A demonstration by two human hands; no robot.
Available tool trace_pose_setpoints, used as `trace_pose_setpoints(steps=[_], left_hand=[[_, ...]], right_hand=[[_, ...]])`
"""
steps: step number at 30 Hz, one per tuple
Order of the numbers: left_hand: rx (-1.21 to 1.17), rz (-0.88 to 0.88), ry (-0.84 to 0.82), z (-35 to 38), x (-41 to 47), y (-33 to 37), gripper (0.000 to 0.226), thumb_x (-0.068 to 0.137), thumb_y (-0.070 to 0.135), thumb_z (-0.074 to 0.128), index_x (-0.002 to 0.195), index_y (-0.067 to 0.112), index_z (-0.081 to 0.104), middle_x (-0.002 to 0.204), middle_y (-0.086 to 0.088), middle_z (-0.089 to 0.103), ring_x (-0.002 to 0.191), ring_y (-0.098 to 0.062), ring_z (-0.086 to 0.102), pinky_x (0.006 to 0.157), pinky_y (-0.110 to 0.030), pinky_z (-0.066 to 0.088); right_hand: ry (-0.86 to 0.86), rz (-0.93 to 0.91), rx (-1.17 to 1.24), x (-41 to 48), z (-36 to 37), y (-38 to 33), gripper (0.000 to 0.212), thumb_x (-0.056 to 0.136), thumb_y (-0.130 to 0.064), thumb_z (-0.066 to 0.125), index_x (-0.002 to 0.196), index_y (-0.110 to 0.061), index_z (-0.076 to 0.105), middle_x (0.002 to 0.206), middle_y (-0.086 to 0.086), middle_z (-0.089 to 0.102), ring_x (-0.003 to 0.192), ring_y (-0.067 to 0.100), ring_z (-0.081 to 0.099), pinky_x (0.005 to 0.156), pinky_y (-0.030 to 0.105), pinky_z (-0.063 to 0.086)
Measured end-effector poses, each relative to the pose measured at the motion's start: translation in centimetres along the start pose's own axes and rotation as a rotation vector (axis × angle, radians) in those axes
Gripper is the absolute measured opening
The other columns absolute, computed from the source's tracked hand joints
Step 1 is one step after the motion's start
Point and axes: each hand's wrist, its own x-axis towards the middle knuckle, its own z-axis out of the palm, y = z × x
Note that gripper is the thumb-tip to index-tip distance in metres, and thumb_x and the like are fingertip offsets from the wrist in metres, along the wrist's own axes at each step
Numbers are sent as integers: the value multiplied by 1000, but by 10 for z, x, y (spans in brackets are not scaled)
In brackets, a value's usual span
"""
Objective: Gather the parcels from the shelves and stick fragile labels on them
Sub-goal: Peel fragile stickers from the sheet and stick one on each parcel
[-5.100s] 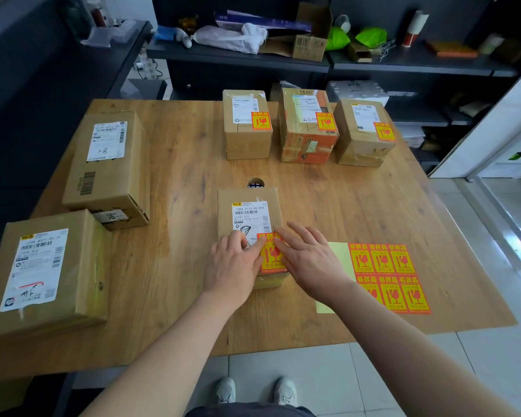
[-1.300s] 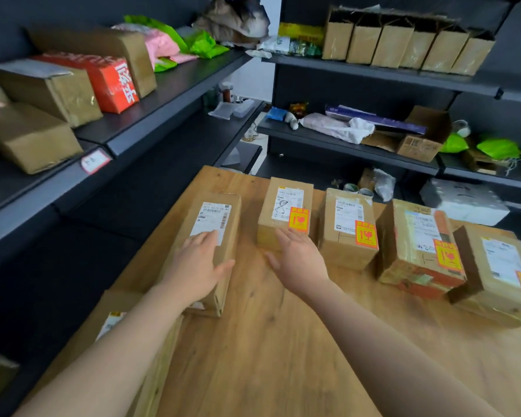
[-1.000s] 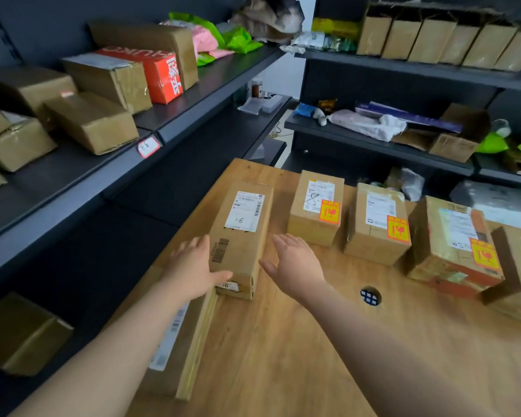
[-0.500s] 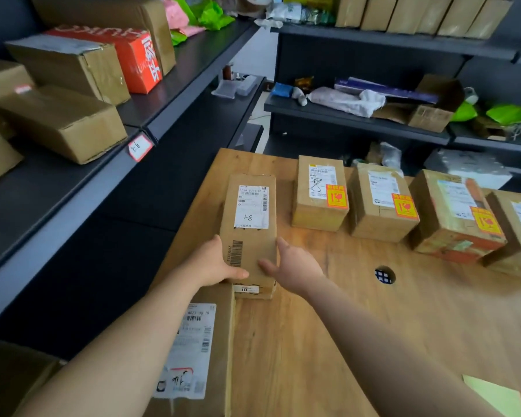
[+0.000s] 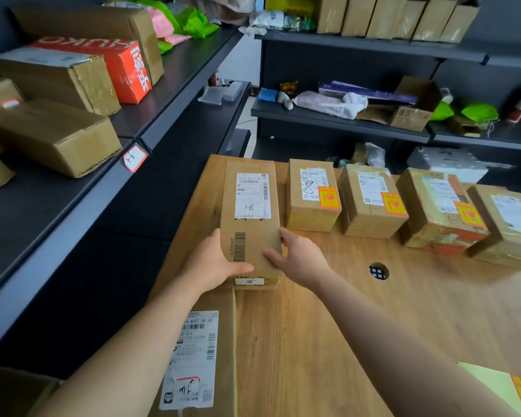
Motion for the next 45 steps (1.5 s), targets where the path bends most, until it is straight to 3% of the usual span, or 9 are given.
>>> trace_pose_setpoints(steps=[7,11,16,24,27,31,36,43,45], left_hand=[[32,120,119,-9,-55,54,70,49,63,81,107,38,52,92,21,64,82,0,58,68,-30,52],[132,172,157,10,-96,85,73,46,72,76,107,40,51,90,23,63,79,3,56,58,-22,45],[135,180,104,62,-137,112,83,44,71,77,114,36,50,98,21,64,89,-8,59,75,-34,52],[20,99,-13,166,-186,122,86,33,72,76,108,38,53,88,26,63,84,4,58,68,-24,49],[16,86,-45,197,-199,120,84,33,72,77,107,38,53,95,24,65,89,-3,61,77,-33,52],[80,67,-45,220,-209,115,90,34,74,76,112,36,50,96,24,60,92,-7,60,77,-30,51],[136,11,-62,230,-210,109,118,37,73,78,137,24,40,124,9,58,107,-13,56,87,-32,48],[147,4,-115,230,-206,102,99,40,72,77,124,30,44,112,16,60,90,-7,54,74,-27,47],[169,20,-119,229,-205,101,89,50,72,74,123,29,45,114,15,59,88,-4,50,70,-24,41]], right_hand=[[120,-91,73,-49,-59,0,40,87,-50,54,118,-26,53,106,-7,67,92,17,63,77,40,54],[154,-95,15,-96,-85,22,42,86,-54,53,119,-28,53,105,-7,68,91,17,63,77,40,53],[176,-76,18,-161,-104,70,39,85,-53,54,117,-29,55,105,-9,68,96,17,62,79,38,51],[89,12,-55,-237,-100,161,41,85,-57,51,114,-28,54,103,-3,69,93,22,63,74,36,51],[60,46,-38,-255,-90,186,40,85,-56,53,112,-27,55,104,-1,68,94,23,62,74,35,50],[19,77,-26,-268,-76,205,41,85,-55,53,113,-24,54,106,1,68,95,24,62,74,37,51],[-12,105,-24,-271,-60,213,42,87,-55,52,114,-23,52,107,1,68,92,24,62,74,38,52],[9,145,-42,-270,-49,213,46,86,-57,50,120,-25,50,98,-3,67,78,18,62,64,35,52],[6,163,-65,-271,-51,214,52,87,-58,49,127,-25,47,105,-1,67,86,20,62,68,34,52]])
